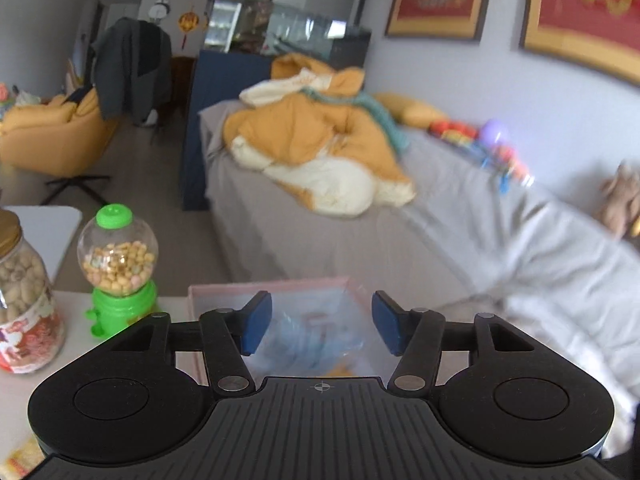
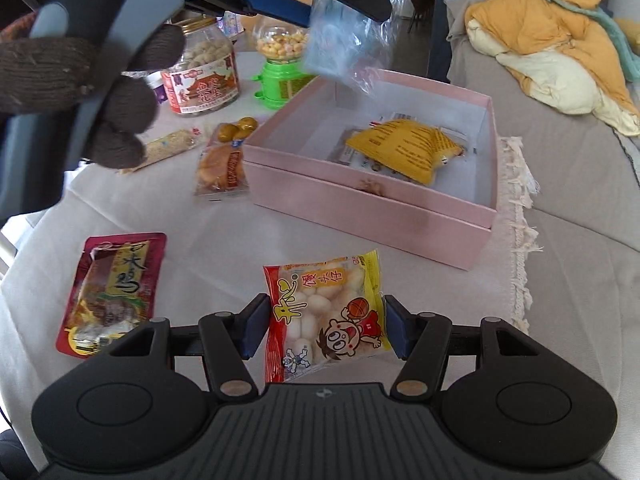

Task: Organize snacks
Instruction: 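Drop the candy packet into the pink box with the left tool while the right drops the red bag, then grasp the cream stick snack with the left tool while the right grasps the round cake packet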

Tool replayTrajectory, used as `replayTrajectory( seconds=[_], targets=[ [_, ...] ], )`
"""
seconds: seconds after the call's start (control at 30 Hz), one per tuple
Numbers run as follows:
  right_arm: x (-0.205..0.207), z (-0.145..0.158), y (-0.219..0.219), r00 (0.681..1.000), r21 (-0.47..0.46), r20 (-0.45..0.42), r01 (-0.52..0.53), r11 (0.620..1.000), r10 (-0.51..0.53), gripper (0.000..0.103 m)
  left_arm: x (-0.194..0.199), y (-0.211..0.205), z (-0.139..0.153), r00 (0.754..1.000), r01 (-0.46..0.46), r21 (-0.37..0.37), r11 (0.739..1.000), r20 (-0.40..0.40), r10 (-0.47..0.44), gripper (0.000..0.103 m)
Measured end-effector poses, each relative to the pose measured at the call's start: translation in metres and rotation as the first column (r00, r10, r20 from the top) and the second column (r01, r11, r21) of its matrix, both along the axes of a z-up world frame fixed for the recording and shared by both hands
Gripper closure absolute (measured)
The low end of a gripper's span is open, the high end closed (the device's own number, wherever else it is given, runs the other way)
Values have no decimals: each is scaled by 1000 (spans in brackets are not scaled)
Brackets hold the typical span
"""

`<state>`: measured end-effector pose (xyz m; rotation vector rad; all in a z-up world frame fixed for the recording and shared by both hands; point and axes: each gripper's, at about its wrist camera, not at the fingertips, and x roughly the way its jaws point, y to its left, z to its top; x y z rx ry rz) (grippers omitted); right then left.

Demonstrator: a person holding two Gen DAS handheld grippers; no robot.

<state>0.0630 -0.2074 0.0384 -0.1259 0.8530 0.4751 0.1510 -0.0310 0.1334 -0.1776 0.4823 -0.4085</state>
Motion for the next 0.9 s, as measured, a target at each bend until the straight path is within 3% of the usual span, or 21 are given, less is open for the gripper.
replayTrajectory(
  seconds=[0.07,0.23,0.37,0.4,0.43,0.5,0.57,0.7,0.9],
  targets=[
    [2,3,-3,1000,10,5,11,1000,-11,43,-9,21,6,1000,-16,-58,998,21,18,42],
    [9,44,-14,997,99,58,53,994,-58,43,-43,60,14,997,-71,38,997,26,70,42],
    [39,104,-10,982,153,133,113,982,-133,43,-51,85,8,991,-111,38,993,-71,114,42],
    [50,117,-6,979,159,143,122,980,-145,40,-52,94,5,988,-123,19,992,-95,124,42],
    [62,127,-1,977,158,150,130,979,-154,31,-53,102,3,985,-135,8,991,-108,135,42],
    [84,138,10,969,115,163,166,979,-183,27,-56,117,-2,980,-165,22,986,-107,167,42],
    [96,139,17,959,85,177,209,974,-222,27,-62,132,-10,972,-200,58,978,-112,206,42],
    [97,119,32,967,59,140,206,977,-212,27,-79,161,-37,947,-264,110,958,-158,279,42],
    [95,86,93,996,-23,75,54,998,-52,27,-93,194,-79,915,-321,123,939,-216,341,45]
  ],
)
